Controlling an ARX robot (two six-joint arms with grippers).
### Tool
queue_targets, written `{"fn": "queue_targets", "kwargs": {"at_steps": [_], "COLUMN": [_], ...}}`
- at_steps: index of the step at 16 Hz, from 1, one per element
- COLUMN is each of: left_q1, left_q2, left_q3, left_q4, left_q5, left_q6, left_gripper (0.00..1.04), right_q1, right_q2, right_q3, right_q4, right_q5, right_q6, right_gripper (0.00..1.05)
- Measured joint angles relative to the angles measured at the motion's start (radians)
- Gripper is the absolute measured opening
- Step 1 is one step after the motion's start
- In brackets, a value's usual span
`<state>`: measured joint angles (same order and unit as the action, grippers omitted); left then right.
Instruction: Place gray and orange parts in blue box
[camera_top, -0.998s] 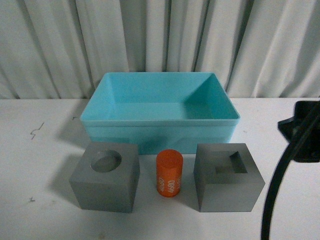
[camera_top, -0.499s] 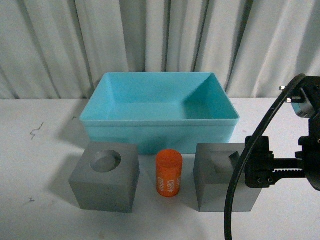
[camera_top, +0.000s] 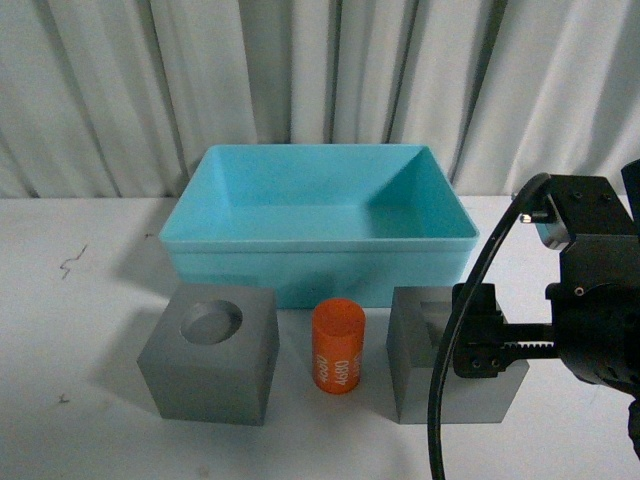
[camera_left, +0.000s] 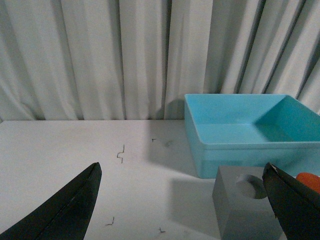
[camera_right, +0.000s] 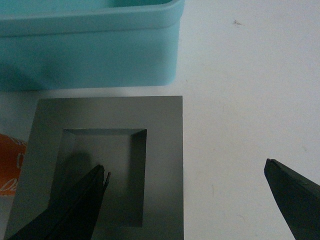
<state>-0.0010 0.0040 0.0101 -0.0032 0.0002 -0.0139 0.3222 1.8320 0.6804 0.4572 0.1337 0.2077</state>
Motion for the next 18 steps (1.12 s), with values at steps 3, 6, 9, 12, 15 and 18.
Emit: {"fn": "queue_targets", "kwargs": {"at_steps": [3, 6, 9, 12, 15, 18], "left_q1": [0.0, 0.0, 0.0, 0.0, 0.0, 0.0], "left_q2": [0.0, 0.0, 0.0, 0.0, 0.0, 0.0], "left_q3": [0.0, 0.0, 0.0, 0.0, 0.0, 0.0], "left_q4": [0.0, 0.0, 0.0, 0.0, 0.0, 0.0], "left_q5": [0.0, 0.0, -0.001, 0.0, 0.0, 0.0], "left_q6": [0.0, 0.0, 0.0, 0.0, 0.0, 0.0], "left_gripper": [0.98, 0.98, 0.98, 0.98, 0.98, 0.98], "right_q1": [0.012, 0.013, 0.008, -0.017, -0.081, -0.154], "right_q2": [0.028, 0.032, -0.006, -0.219, -0.457, -0.291], "right_q3": [0.006, 0.009, -0.018, -0.061, 0.115, 0.365], "right_q4": [0.005, 0.006, -0.011, -0.148, -0.166, -0.075], "right_q5": [0.006, 0.009, 0.007, -0.043, -0.139, -0.137], "right_q6": [0.019, 0.028, 0.039, 0.035, -0.004, -0.021], "right_gripper": [0.86, 0.55, 0.2, 0.18, 0.18, 0.18]}}
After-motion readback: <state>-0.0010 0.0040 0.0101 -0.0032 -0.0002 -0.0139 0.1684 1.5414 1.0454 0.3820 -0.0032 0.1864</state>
